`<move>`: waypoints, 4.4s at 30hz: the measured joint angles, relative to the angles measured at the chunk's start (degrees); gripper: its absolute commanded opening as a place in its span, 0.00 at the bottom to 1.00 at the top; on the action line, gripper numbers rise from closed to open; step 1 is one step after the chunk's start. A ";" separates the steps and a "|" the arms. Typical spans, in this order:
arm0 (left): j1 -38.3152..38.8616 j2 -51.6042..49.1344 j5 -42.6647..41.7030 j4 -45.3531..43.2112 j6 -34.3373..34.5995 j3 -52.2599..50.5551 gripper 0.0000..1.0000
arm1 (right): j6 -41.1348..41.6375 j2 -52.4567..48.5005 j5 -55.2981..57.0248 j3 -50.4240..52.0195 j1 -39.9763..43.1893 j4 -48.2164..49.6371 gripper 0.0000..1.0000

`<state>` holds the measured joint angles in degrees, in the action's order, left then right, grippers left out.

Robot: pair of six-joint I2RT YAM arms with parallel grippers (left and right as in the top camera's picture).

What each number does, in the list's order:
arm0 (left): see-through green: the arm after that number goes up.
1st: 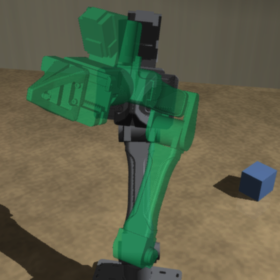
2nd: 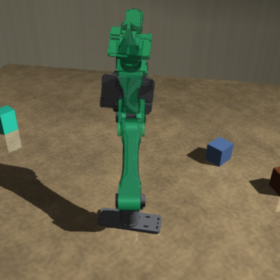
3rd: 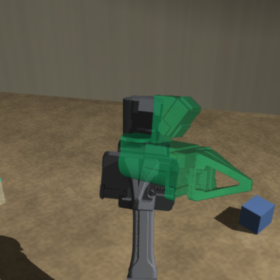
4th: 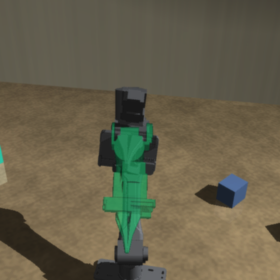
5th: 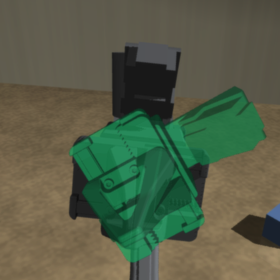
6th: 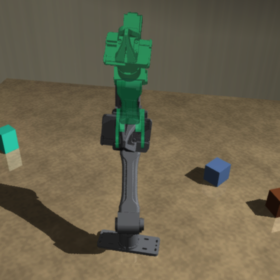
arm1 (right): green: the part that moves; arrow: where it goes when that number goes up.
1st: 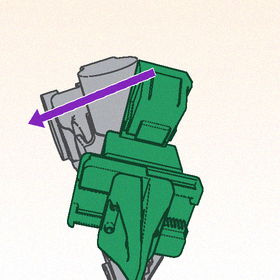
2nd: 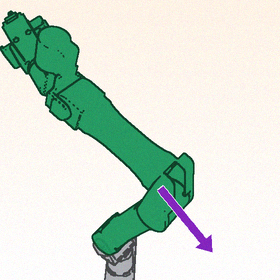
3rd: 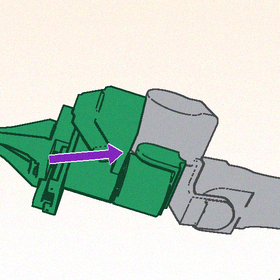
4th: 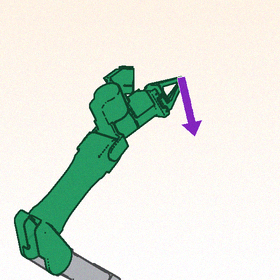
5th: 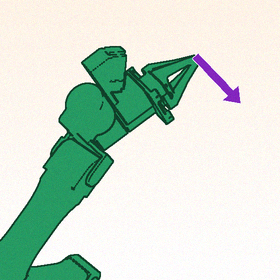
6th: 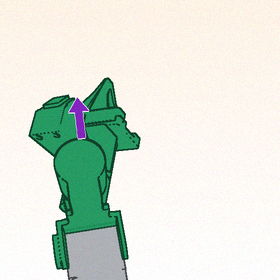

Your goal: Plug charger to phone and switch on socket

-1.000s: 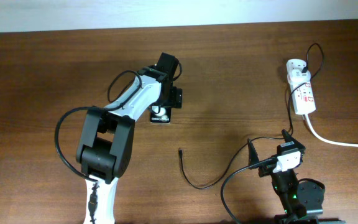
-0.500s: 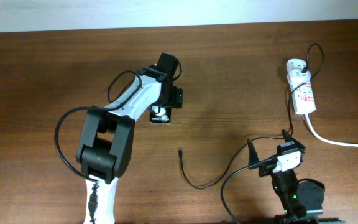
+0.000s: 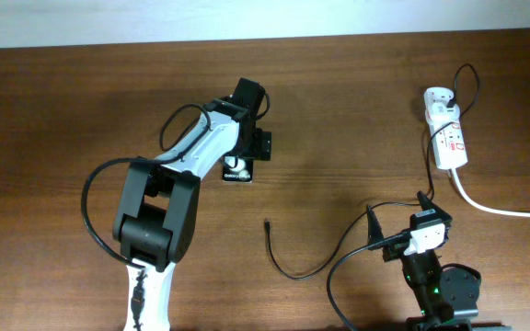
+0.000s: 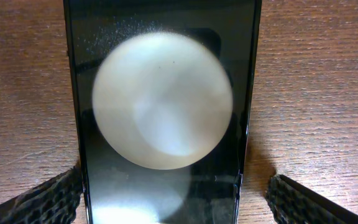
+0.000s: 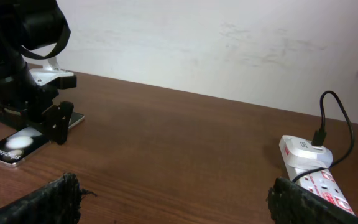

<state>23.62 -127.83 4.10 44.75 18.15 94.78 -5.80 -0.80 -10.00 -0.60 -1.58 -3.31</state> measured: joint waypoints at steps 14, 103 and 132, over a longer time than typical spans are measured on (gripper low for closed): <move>0.00 0.00 0.02 -0.33 0.00 0.00 0.99 | 0.00 0.00 0.00 0.00 0.00 0.00 0.99; -1.73 -0.07 0.22 1.20 3.69 0.31 0.85 | 0.00 0.00 0.00 0.00 0.00 0.00 0.99; -3.54 -1.11 -11.82 8.63 -2.19 4.02 0.73 | 0.00 0.00 0.00 0.00 0.00 0.00 0.99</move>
<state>20.08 -128.95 -7.73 53.39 15.97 98.80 -5.80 -0.80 -10.00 -0.60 -1.58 -3.31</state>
